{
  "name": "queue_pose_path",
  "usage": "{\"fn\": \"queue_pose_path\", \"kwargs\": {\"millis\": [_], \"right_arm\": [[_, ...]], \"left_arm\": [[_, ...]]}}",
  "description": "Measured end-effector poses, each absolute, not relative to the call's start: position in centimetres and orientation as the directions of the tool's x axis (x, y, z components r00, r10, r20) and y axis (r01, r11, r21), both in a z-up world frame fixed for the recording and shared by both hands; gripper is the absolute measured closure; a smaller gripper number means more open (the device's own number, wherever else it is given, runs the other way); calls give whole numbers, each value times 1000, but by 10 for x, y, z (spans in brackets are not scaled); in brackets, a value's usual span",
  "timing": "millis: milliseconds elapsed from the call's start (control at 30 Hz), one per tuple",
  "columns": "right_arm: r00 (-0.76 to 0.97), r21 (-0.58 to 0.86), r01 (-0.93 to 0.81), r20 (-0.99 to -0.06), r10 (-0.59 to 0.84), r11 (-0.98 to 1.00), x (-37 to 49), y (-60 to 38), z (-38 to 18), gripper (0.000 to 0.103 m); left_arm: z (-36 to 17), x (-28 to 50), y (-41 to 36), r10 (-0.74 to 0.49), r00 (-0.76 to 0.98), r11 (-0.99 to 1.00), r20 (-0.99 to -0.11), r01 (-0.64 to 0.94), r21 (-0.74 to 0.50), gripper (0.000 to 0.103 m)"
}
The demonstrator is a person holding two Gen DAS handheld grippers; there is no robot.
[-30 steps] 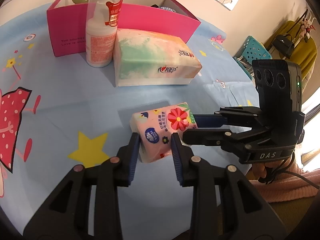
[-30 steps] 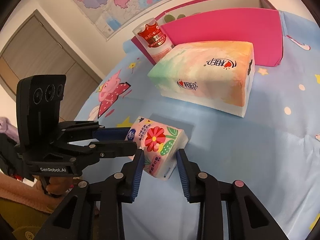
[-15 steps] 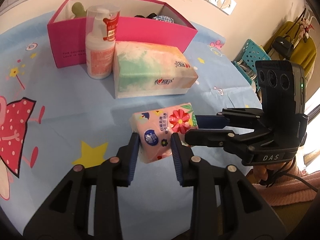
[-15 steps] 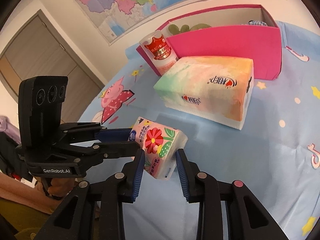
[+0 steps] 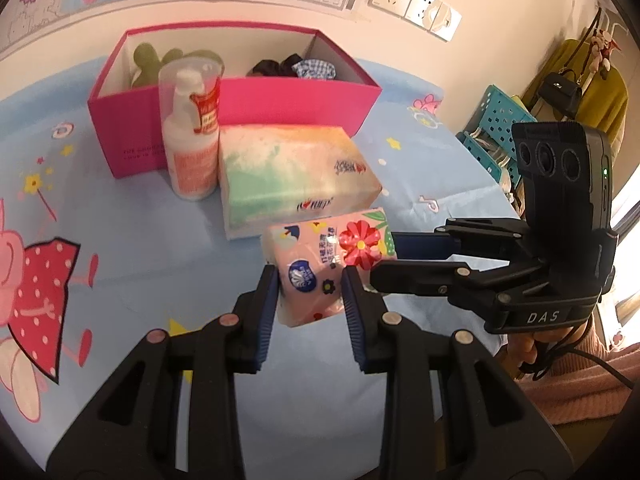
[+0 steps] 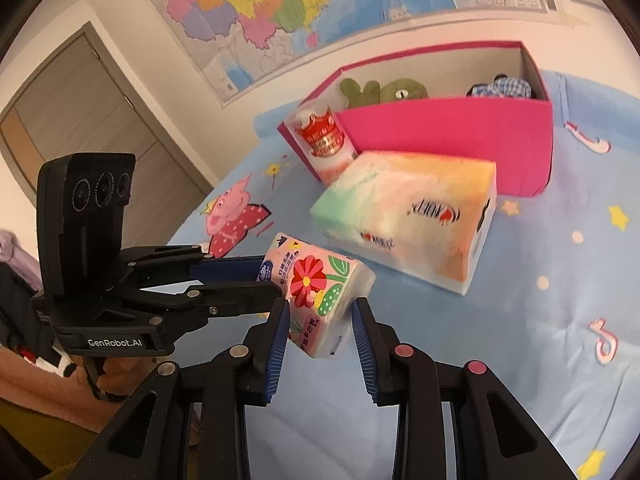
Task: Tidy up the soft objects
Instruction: 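Lift the pink flower tissue pack and carry it over the pink box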
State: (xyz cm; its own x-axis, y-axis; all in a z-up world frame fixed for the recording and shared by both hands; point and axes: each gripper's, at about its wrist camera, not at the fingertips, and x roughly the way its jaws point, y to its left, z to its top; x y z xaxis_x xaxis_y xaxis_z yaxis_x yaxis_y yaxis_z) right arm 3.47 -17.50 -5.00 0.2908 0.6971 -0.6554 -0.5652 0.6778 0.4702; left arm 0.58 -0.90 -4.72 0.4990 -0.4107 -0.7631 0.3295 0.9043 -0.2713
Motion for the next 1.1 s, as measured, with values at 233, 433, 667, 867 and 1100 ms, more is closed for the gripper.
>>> {"fn": "queue_pose_path", "kwargs": {"millis": [233,433,667,867,1100], "right_arm": [[333,449,-578,-633,699,682,44,-178,-33,70],[380,417,-590,-612,694,691,60,-180,-16,70],[425,393,-597,-584,692,699,83,-180,0,70],[443,377,-606,-572,690,701,97,-177,9,70],[457,365,-607,-566,686,706,111,-173,13,70]], "left_arm": [[-27,19,-13,-403,535,905,-742,354,-236,69],[-8,38,-17,-387,576,909,-720,371,-192,69],[9,60,-19,-373,608,913,-701,374,-162,69],[19,74,-19,-357,634,920,-686,368,-139,69],[23,89,-18,-343,648,925,-681,358,-125,69]]}}
